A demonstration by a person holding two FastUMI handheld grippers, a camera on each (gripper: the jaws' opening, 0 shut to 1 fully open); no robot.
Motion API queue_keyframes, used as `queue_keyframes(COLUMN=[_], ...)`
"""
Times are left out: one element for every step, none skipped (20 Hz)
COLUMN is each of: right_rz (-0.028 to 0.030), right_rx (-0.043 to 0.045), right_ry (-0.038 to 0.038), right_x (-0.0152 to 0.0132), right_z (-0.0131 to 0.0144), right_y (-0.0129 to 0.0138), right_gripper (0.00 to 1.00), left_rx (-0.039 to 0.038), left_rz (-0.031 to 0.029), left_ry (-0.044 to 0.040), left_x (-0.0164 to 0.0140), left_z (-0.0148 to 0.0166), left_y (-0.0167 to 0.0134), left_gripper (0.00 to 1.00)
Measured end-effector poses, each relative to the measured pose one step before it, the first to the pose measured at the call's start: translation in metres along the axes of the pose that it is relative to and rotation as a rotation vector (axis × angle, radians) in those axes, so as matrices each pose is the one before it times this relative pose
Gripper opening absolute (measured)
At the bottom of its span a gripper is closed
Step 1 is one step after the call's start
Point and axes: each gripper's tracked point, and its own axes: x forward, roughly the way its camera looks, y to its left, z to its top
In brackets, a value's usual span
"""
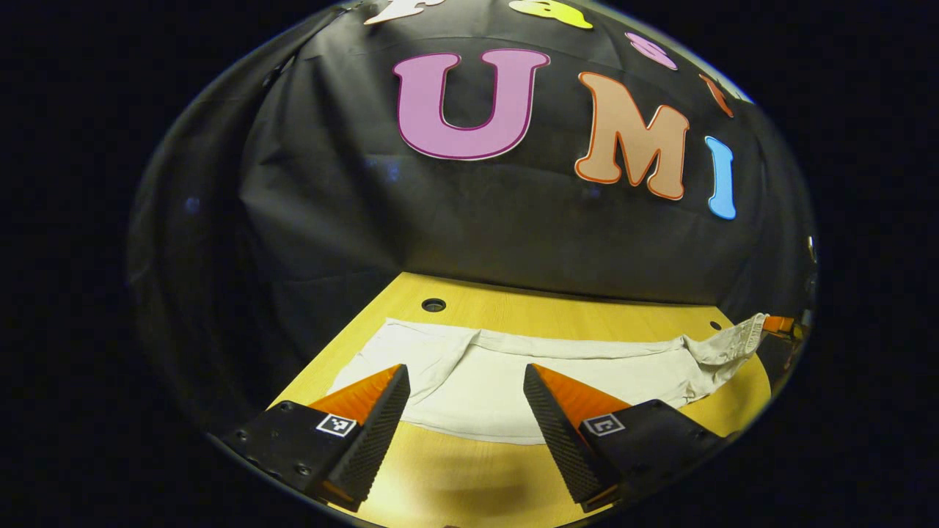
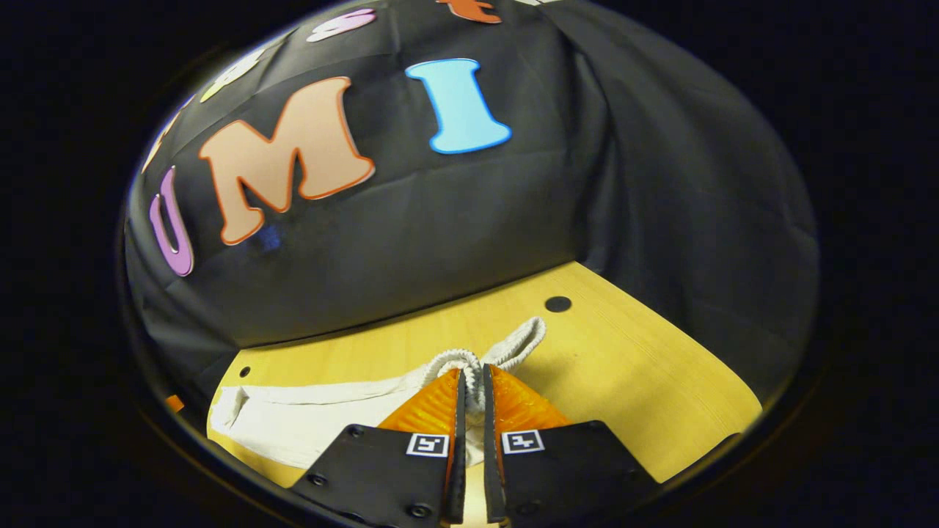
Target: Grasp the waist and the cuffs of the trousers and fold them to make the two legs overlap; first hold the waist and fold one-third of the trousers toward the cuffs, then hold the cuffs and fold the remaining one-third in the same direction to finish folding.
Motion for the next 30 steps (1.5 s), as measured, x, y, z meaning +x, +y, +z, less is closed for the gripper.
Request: queue_keyframes(right_rz=[0.01443, 0.01986, 0.01904, 0.02255, 0.01857, 0.02092, 0.02515, 0.0216, 0.02399, 0.02384, 0.02503, 0.02735, 0.0259, 0.02433, 0.02224, 0.01835, 0.01543, 0.01092, 0.00439, 0.00354, 0.01881, 0.02407, 0.03201, 0.00578, -0.00245, -0.01833, -0.00961, -0.00844, -0.00805, -0.01182], right_rx=[-0.02893, -0.02447, -0.01678, -0.01987, -0.01548, -0.01749, -0.01928, -0.01905, -0.01777, -0.00927, -0.00451, -0.00156, -0.00871, -0.01956, -0.01832, -0.01381, -0.01277, -0.01824, -0.01717, -0.02004, -0.01355, -0.00427, -0.00008, -0.00346, -0.00949, -0.01633, -0.01047, -0.00445, -0.00036, 0.00197], right_ry=[-0.00649, -0.0046, -0.00199, 0.00029, 0.00279, 0.00456, 0.00564, 0.00652, 0.00749, 0.00607, 0.01059, 0.01073, 0.01218, 0.01502, 0.01347, 0.01414, 0.01986, 0.02045, 0.01614, 0.01402, 0.01763, 0.02053, 0.01652, 0.00862, 0.00026, -0.00558, -0.00159, 0.00646, 0.00441, 0.00165], right_x=[-0.00096, -0.00238, -0.00153, 0.00211, 0.00047, -0.00003, 0.00023, 0.00159, 0.00223, 0.00038, 0.00166, 0.00112, 0.00215, 0.00508, 0.00352, 0.00254, 0.00363, 0.00417, 0.00209, 0.00387, 0.00057, 0.00345, -0.00917, 0.00174, -0.00315, -0.00223, -0.00275, -0.00206, -0.00214, -0.0028], right_z=[0.00091, -0.00082, 0.00087, -0.00179, -0.00241, -0.0046, -0.00387, -0.00447, -0.00528, -0.00517, -0.00518, -0.00632, -0.00629, -0.00897, -0.0078, -0.00726, -0.00798, -0.0114, -0.0067, -0.00608, -0.00594, -0.0083, -0.00556, -0.00446, -0.00116, -0.00143, -0.00159, -0.00167, -0.00251, -0.0022], right_y=[0.01957, 0.02234, 0.02004, 0.02371, 0.01735, 0.02204, 0.0247, 0.02042, 0.02084, 0.01957, 0.01997, 0.01932, 0.01872, 0.01841, 0.01471, 0.01265, 0.00985, 0.0119, 0.00626, 0.00386, 0.00554, 0.00915, 0.00582, 0.00739, 0.00316, -0.00349, -0.00162, -0.00212, -0.00179, -0.00354], right_gripper=[0.12, 0.12, 0.12, 0.12, 0.12, 0.12, 0.12, 0.12, 0.12, 0.12, 0.12, 0.13, 0.12, 0.12, 0.12, 0.12, 0.12, 0.12, 0.12, 0.12, 0.16, 0.2, 0.24, 0.35, 0.56, 0.7, 0.85, 0.99, 0.96, 0.94], left_rx=[-0.00279, -0.00119, -0.00066, -0.00007, -0.00001, -0.00198, -0.00404, -0.00463, -0.00324, -0.00007, 0.00131, -0.00015, -0.00239, -0.00228, -0.00124, -0.00053, -0.00138, -0.00186, -0.0018, -0.00068, 0.00156, 0.00236, 0.00068, -0.00427, -0.00641, -0.00514, -0.00101, 0.00161, 0.0006, 0.0007], left_rz=[-0.00904, -0.00688, -0.00627, -0.00411, -0.00276, 0.00056, 0.00188, 0.00241, 0.00292, 0.00219, 0.00286, 0.00126, -0.00209, -0.00167, -0.00061, -0.00118, -0.00321, -0.00158, -0.00318, -0.00269, -0.00097, 0.00194, 0.00162, 0.00067, 0.00032, 0.00323, 0.00397, 0.00819, 0.00621, -0.00124], left_ry=[-0.00113, -0.00083, -0.00104, 0.00085, 0.0025, 0.00215, 0.00429, 0.00085, 0.00471, 0.00597, 0.00334, 0.00308, 0.00276, 0.00505, 0.00459, 0.00495, 0.00737, 0.01064, 0.01079, 0.00517, 0.00823, 0.01038, 0.01177, 0.01054, 0.00931, 0.00772, 0.01682, 0.01914, 0.01614, 0.01108], left_x=[-0.00001, 0.00205, 0.00109, 0.00093, 0.00091, 0.00096, 0.00096, 0.0009, 0.0009, 0.00173, 0.00105, 0.00174, 0.00224, 0.00122, 0.00199, 0.00299, 0.00336, 0.00309, 0.00275, 0.00336, 0.00387, 0.00276, 0.00266, 0.0044, 0.00553, 0.00333, 0.00481, 0.00479, 0.00582, 0.00483], left_z=[0.00117, 0.00072, 0.00093, -0.00068, -0.00086, -0.00101, -0.00148, -0.00082, -0.00085, -0.00344, -0.00046, -0.00212, -0.00149, -0.00225, -0.00195, -0.00323, -0.00328, -0.00427, -0.00449, -0.00392, -0.00374, -0.00495, -0.00421, -0.00528, -0.00461, -0.00591, -0.00621, -0.0069, -0.0051, -0.00404], left_y=[0.00721, 0.00817, 0.00824, 0.0079, 0.00808, 0.00651, 0.00812, 0.0104, 0.00875, 0.0066, 0.00626, 0.00611, 0.00624, 0.00553, 0.00555, 0.00489, 0.00444, 0.00298, 0.00273, 0.00407, 0.00374, 0.00267, 0.00155, 0.00295, 0.00382, 0.00709, 0.00569, 0.00526, 0.00353, 0.00231], left_gripper=[0.96, 0.96, 0.95, 0.96, 0.96, 0.96, 0.96, 0.96, 0.96, 0.96, 0.96, 0.96, 0.96, 0.96, 0.96, 0.96, 0.96, 0.96, 0.96, 0.96, 0.96, 0.96, 0.96, 0.96, 0.96, 0.96, 0.96, 0.96, 0.96, 0.96])
